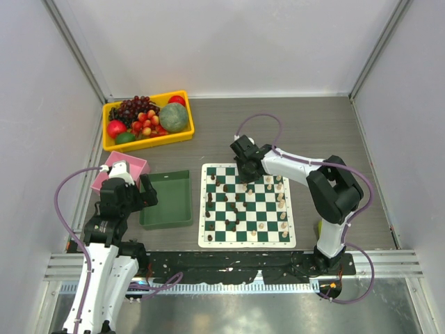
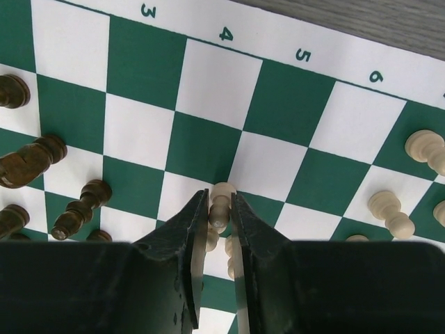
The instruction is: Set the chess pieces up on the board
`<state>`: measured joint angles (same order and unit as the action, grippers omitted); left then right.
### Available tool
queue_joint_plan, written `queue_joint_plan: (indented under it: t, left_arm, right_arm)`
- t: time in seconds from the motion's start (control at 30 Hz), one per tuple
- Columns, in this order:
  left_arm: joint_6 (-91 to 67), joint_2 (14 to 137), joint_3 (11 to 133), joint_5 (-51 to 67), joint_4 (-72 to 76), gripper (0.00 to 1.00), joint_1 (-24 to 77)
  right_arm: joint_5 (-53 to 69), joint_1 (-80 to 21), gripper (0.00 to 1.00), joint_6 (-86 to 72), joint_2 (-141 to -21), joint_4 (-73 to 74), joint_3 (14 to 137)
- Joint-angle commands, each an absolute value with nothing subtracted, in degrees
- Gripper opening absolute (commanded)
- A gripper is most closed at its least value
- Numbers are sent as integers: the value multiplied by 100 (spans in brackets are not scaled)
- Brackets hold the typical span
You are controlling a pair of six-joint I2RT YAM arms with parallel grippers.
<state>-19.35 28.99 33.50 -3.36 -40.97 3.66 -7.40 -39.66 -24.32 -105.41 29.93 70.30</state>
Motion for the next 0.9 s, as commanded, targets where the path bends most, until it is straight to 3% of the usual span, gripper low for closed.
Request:
queue_joint_plan:
  t: [0.0,0.57,0.87]
  left_arm:
    - [-1942,2909,3533,-255,-3937,99,352]
    - [-1942,2900,3551,-246,-3937,99,352]
    - [-1942,2857,3533,-255,-3937,99,352]
  right_arm:
    - [-852,-3990,24,-2461,-10503,3032,7251]
    - [-1388,-3824,21,-2408,-9827,3050,7128]
    - [-1485,-3797,22,-2601,-8676,3032,6110]
